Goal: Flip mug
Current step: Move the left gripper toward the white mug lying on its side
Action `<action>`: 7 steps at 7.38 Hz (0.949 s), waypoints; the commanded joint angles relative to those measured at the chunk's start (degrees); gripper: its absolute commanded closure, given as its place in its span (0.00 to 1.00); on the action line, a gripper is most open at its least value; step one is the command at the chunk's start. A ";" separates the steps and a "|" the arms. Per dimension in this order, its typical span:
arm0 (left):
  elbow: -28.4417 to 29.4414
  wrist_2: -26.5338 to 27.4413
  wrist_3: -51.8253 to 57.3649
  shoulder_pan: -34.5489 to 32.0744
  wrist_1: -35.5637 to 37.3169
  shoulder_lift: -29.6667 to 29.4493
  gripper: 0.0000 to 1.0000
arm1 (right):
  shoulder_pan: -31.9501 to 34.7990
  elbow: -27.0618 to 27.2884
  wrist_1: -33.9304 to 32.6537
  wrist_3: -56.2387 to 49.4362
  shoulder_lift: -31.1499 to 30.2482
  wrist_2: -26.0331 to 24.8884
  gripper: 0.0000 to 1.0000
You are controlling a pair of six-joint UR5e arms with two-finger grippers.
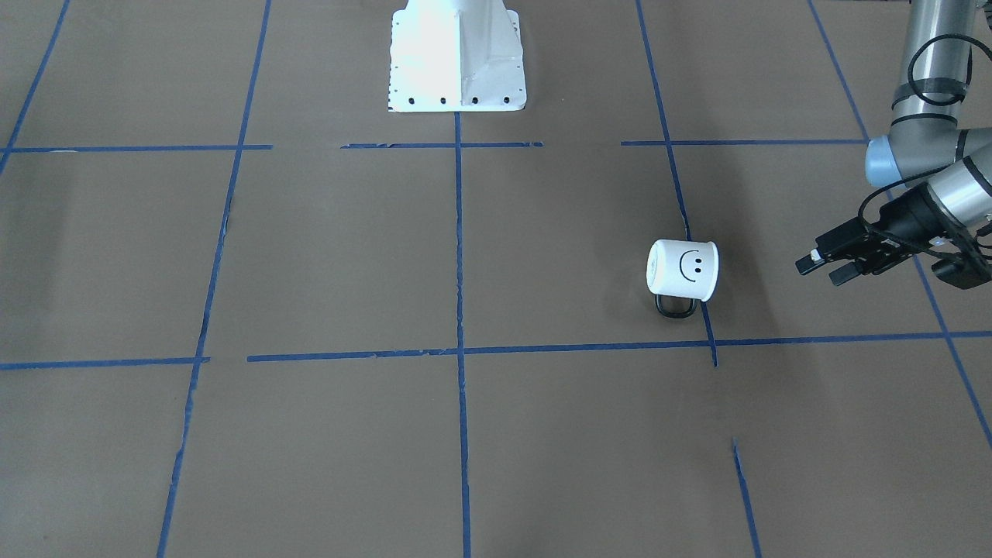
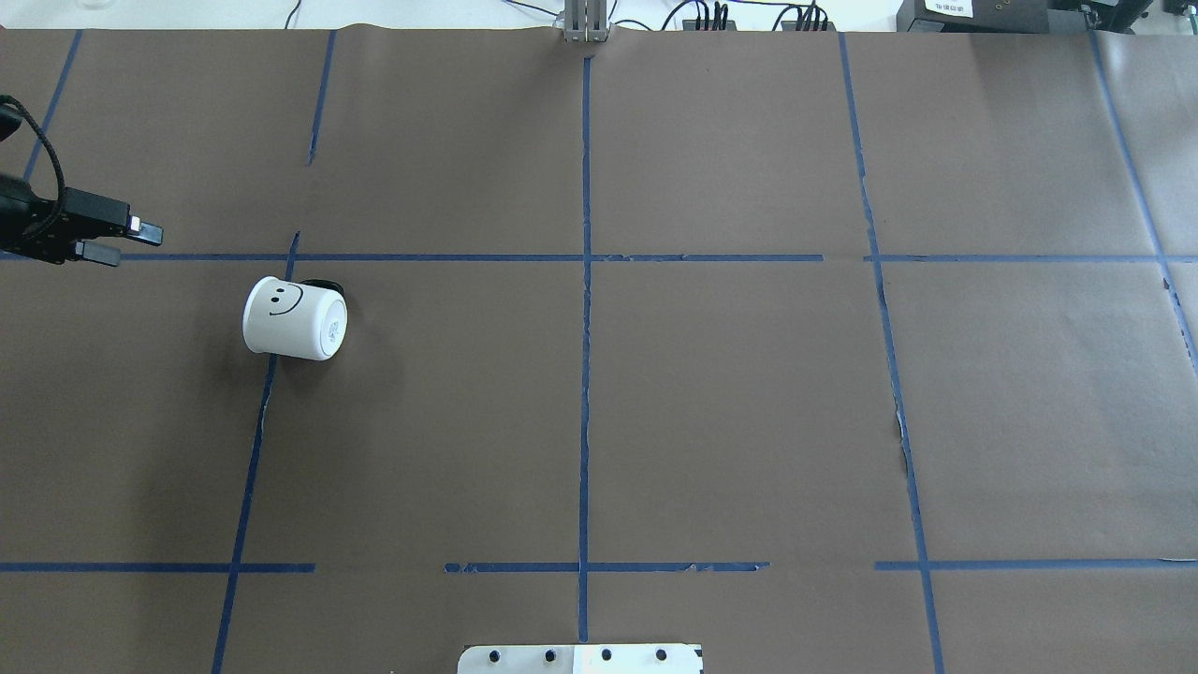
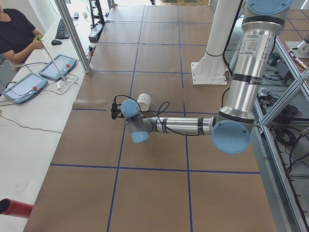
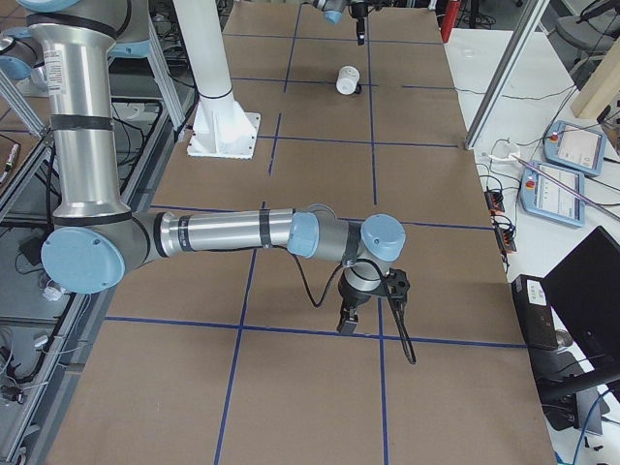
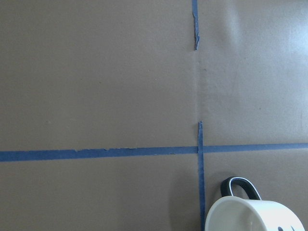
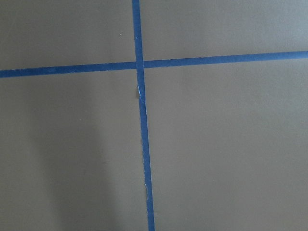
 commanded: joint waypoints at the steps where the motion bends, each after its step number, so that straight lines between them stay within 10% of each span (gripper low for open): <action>1: 2.49 0.21 -15.30 1.69 -9.57 -1.22 0.00 | 0.00 0.00 0.00 0.00 0.00 0.00 0.00; 7: 3.30 11.11 -28.57 10.84 -16.66 -5.00 0.00 | 0.00 0.00 0.00 0.00 0.00 0.00 0.00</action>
